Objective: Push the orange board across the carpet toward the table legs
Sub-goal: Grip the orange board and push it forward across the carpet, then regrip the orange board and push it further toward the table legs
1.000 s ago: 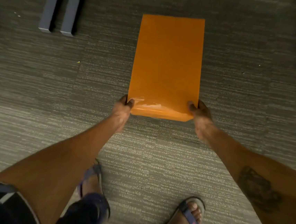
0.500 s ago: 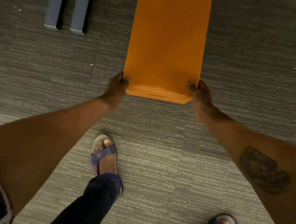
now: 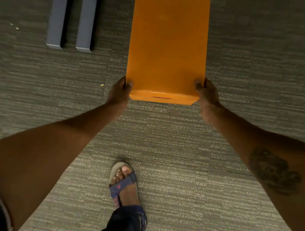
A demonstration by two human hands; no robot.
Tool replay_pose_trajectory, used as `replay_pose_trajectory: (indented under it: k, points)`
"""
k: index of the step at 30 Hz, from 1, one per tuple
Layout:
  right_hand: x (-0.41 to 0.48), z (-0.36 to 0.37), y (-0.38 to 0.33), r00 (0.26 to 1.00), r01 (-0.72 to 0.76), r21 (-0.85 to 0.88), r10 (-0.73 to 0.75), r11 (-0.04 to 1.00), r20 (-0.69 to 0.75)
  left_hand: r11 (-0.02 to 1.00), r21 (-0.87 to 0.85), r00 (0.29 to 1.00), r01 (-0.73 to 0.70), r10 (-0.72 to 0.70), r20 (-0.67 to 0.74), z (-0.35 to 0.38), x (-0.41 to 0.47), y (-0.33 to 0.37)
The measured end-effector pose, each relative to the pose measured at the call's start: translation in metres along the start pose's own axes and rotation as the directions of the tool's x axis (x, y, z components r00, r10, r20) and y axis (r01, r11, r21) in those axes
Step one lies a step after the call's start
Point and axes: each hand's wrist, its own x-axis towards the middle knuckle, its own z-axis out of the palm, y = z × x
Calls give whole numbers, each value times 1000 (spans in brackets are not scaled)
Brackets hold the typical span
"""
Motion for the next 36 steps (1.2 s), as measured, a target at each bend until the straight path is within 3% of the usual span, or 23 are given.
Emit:
replay_pose_trajectory:
  k: [13,20,26,29,36]
  points:
    - [-4,6,12,994,84,-151,-92,985,-50,966,249,996,-74,82,-22,4,4,-9]
    - [-15,10,2,965,176,-467,-247,867,-93,901,432,990,-42,96,-104,8,-2,9]
    - [-28,5,2,940,204,-607,-327,768,-98,817,555,970,-159,234,-68,8,-15,17]
    - [-29,1,5,937,204,-648,-338,734,-88,767,614,962,-187,269,-44,7,-18,17]
    - [-26,-3,5,947,174,-677,-310,716,-84,793,591,969,-145,235,-78,10,-12,16]
